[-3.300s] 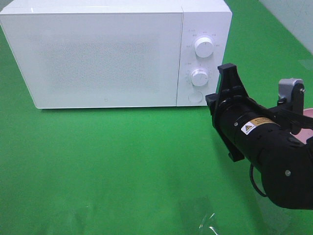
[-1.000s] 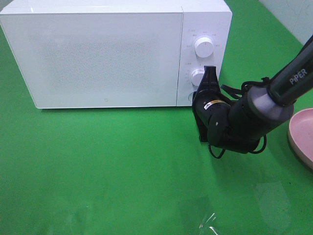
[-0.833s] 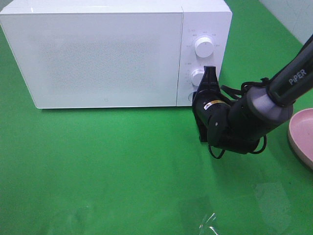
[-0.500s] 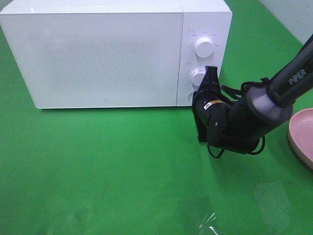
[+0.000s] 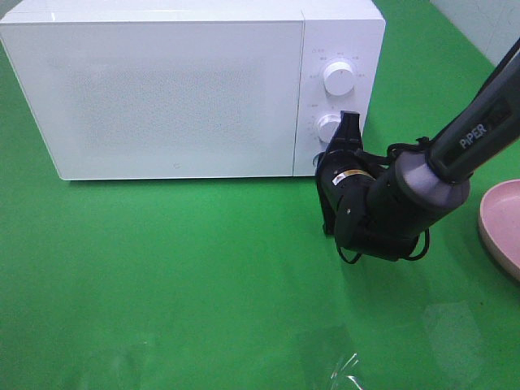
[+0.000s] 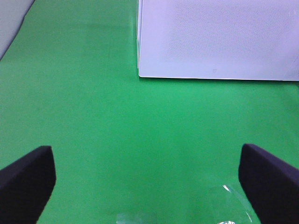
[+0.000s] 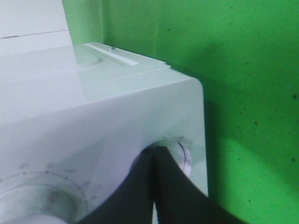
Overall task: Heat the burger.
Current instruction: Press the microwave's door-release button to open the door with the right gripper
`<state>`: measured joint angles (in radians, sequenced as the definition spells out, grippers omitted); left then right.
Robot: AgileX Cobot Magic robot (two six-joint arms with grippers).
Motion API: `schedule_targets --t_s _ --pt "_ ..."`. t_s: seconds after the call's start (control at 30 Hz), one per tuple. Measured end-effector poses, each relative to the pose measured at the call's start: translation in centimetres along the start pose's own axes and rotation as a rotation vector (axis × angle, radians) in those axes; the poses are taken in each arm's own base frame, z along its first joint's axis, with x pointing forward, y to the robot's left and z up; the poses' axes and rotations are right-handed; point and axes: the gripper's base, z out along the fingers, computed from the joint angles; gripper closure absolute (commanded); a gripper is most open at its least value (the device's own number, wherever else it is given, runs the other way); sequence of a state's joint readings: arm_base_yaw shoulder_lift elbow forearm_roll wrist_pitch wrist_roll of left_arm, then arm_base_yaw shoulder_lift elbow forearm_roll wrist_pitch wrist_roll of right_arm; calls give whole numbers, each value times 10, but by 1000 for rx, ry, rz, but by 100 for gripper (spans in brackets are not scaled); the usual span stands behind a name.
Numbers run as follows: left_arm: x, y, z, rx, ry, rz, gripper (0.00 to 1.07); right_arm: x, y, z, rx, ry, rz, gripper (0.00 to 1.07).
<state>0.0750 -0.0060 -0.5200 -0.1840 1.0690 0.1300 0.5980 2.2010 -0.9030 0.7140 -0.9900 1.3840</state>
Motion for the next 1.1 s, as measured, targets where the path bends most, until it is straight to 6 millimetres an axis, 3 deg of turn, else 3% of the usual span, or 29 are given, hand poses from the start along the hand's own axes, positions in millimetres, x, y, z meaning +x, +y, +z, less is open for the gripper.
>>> schedule_targets --t_s 1.1 --pt "0 0 0 0 0 0 7 7 -3 13 53 -30 -19 107"
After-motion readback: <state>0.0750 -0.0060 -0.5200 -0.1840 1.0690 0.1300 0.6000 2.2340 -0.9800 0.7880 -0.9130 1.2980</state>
